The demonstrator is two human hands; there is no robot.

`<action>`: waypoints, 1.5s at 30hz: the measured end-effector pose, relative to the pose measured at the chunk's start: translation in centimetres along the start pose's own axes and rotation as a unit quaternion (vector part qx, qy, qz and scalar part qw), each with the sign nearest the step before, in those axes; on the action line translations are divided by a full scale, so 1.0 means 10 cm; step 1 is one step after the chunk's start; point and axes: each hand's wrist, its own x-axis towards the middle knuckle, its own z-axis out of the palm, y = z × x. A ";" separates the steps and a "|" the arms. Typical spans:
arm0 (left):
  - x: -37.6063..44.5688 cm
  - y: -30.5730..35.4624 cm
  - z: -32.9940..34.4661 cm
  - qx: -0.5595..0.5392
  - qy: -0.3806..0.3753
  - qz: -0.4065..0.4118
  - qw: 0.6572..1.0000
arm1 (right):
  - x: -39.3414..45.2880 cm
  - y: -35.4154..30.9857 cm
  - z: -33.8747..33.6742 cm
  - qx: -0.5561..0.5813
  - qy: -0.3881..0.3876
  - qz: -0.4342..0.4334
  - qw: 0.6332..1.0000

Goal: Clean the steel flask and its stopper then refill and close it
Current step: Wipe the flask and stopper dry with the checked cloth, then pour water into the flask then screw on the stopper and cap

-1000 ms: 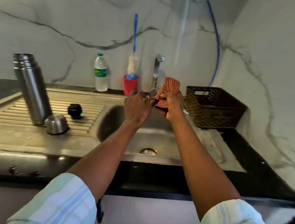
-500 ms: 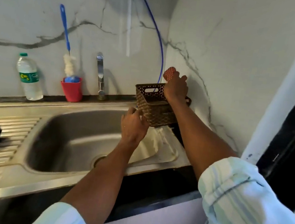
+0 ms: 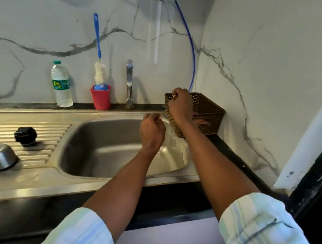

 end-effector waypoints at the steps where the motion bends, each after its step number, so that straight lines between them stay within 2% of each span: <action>1: 0.02 0.00 -0.07 -0.016 0.019 -0.014 1.000 | -0.07 -0.05 0.05 0.020 0.005 0.009 1.000; 5: 0.10 -0.02 -0.39 -0.045 0.066 -0.025 0.996 | -0.32 -0.29 0.22 0.092 0.007 0.039 0.995; 8: 0.10 -0.14 -0.82 0.000 0.098 0.006 0.995 | -0.55 -0.55 0.38 0.112 -0.008 0.040 0.993; 14: 0.15 -0.55 -1.86 0.072 0.195 0.020 0.978 | -1.01 -1.24 0.88 0.173 -0.085 0.038 0.980; 20: 0.13 -0.98 -2.84 0.140 0.322 0.088 0.932 | -1.45 -1.90 1.30 0.219 -0.154 0.007 0.964; 23: 0.19 -1.13 -3.28 0.165 0.381 0.048 0.909 | -1.63 -2.17 1.44 0.238 -0.173 -0.020 0.956; 27: 0.30 -1.28 -3.70 0.153 0.394 -0.048 0.905 | -1.79 -2.40 1.57 0.252 -0.187 -0.058 0.948; 30: 0.41 -1.41 -3.87 0.139 0.365 -0.107 0.914 | -1.88 -2.47 1.65 0.226 -0.175 -0.099 0.953; 33: 0.49 -1.53 -3.93 0.135 0.352 -0.128 0.918 | -1.92 -2.44 1.73 0.199 -0.194 -0.113 0.954; 38: 0.50 -1.55 -3.81 0.157 0.423 -0.057 0.890 | -1.86 -2.39 1.85 0.187 -0.218 -0.095 0.953; 40: 0.50 -1.54 -3.73 0.175 0.430 -0.036 0.885 | -1.86 -2.37 1.89 0.186 -0.235 -0.093 0.950; 45: 0.46 -1.62 -3.59 0.186 0.425 -0.054 0.885 | -1.88 -2.39 1.95 0.187 -0.258 -0.133 0.938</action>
